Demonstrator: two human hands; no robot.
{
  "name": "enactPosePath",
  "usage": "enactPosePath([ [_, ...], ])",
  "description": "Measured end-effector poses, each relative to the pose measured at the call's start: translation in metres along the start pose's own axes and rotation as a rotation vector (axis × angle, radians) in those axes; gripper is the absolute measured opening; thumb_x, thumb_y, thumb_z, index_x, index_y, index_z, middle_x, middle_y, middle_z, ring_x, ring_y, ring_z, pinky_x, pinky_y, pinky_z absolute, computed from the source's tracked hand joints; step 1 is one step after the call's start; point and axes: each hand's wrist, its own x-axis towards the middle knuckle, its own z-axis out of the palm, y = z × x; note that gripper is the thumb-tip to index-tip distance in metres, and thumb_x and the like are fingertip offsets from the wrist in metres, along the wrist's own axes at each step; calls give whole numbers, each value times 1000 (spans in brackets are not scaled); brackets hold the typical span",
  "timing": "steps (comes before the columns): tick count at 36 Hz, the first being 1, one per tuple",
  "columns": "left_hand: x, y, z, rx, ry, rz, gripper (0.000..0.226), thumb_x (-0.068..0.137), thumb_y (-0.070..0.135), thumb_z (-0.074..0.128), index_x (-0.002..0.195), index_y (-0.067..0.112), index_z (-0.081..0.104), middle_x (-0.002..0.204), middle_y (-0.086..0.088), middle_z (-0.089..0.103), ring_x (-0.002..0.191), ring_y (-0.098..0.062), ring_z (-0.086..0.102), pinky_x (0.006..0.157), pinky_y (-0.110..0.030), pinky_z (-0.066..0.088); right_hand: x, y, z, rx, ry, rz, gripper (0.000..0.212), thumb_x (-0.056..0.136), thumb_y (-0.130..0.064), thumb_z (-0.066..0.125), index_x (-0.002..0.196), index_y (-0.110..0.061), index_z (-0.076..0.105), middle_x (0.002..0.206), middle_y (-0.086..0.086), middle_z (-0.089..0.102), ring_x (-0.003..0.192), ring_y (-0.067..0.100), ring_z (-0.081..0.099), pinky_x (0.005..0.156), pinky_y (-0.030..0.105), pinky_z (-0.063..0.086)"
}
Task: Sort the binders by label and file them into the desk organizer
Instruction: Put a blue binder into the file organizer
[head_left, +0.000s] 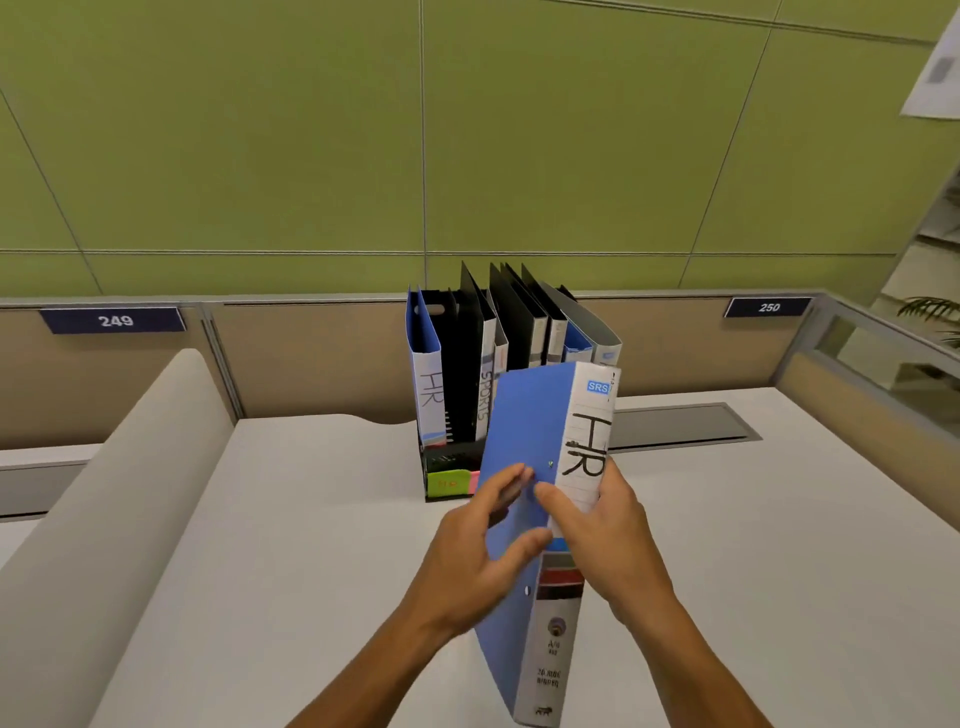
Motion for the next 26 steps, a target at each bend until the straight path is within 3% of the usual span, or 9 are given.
enactPosePath([
  [3,23,-19,-16,-50,114,-31,53,93,39,67,142,26,51,135,16,62,122,5,58,99,-15,48,2,1,0,1,-6,8,44,89,-39,70,126,-43,47,121,-18,62,99,7,66,63,17,56],
  [7,57,-55,-37,-47,300,-149,34,97,15,65,130,20,58,123,6,67,108,0,66,92,-19,56,0,0,-2,-15,-2,21,37,89,-39,70,111,-53,43,114,-28,58,92,10,68,64,24,60],
  [11,84,-91,-55,-3,361,-299,44,96,17,66,138,15,51,138,-3,60,114,-15,61,93,-29,53,-4,-1,-8,-55,19,30,43,84,-45,68,122,-46,46,111,-26,61,90,7,68,57,17,55],
  [17,119,-131,-68,92,315,-467,76,90,26,74,152,11,31,158,-12,37,140,-34,43,105,-47,45,-7,-6,-12,-25,11,26,39,79,-47,66,103,-67,42,100,-44,55,94,-13,61,52,12,52],
  [20,134,-142,-67,100,281,-505,84,86,22,78,152,6,28,157,-16,38,140,-35,42,106,-45,43,-4,-8,-9,-35,18,16,44,83,-42,68,104,-70,42,102,-43,56,96,-9,62,55,14,54],
  [26,154,-159,-60,76,235,-568,77,87,29,77,143,-2,34,147,-20,47,129,-36,51,85,-33,43,6,-12,-1,-25,56,3,43,77,-49,67,106,-69,43,103,-42,57,94,-6,63,56,13,53],
])
